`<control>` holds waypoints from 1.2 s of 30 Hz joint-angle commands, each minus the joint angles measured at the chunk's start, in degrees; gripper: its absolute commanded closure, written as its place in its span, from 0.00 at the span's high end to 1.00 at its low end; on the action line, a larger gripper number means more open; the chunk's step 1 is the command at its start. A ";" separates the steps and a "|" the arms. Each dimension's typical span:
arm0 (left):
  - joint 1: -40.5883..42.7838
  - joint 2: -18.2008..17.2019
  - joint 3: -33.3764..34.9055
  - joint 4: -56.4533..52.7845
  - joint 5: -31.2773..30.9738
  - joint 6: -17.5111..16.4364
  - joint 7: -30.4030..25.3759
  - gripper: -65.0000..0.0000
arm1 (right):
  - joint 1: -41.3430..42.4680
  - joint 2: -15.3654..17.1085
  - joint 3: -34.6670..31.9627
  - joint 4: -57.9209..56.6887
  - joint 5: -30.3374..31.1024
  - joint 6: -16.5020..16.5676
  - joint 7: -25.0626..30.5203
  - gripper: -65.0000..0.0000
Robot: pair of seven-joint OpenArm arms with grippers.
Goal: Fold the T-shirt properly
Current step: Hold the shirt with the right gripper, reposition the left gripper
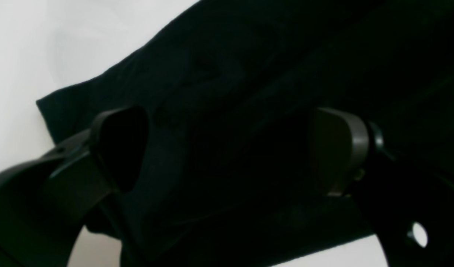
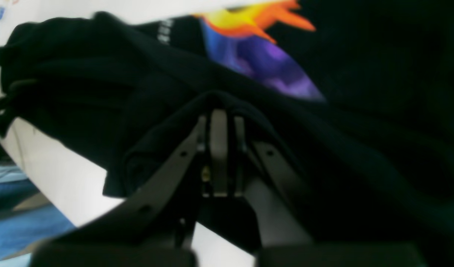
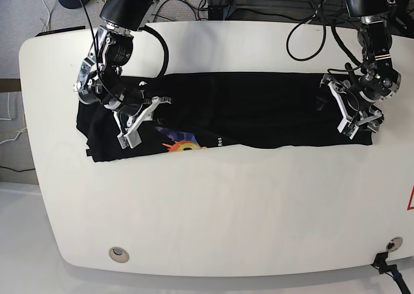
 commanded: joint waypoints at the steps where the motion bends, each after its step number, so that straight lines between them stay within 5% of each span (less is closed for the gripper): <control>1: -0.84 -0.76 -0.28 0.88 -0.53 0.12 -1.25 1.00 | 0.89 2.11 -0.11 -3.85 0.93 0.25 4.36 0.15; 5: -0.93 -0.76 -0.28 0.79 -0.53 0.12 -1.25 1.00 | 0.63 3.61 -0.11 -2.79 1.55 0.25 5.68 0.57; 8: -1.01 -0.76 -0.11 0.79 -0.53 0.12 -1.25 1.00 | 1.16 3.96 -0.02 0.55 1.55 0.25 5.68 0.66; 17: -2.95 -0.67 -0.02 -1.23 -0.36 0.12 -1.25 1.00 | 8.19 3.69 -0.02 1.43 1.55 0.25 4.80 0.66; 27: -2.77 -0.67 -0.28 -1.15 -0.62 0.12 -1.25 1.00 | -2.01 4.66 -0.20 6.09 1.46 0.78 3.13 0.66; 32: -2.77 0.20 -6.61 -0.88 -0.80 0.12 -1.34 1.00 | -1.48 5.28 -0.29 -3.94 1.02 0.78 10.07 0.43; 36: -2.86 0.12 -7.67 -1.23 -0.80 0.12 -1.34 1.00 | 0.63 9.58 -2.57 -14.22 1.46 0.86 14.99 0.18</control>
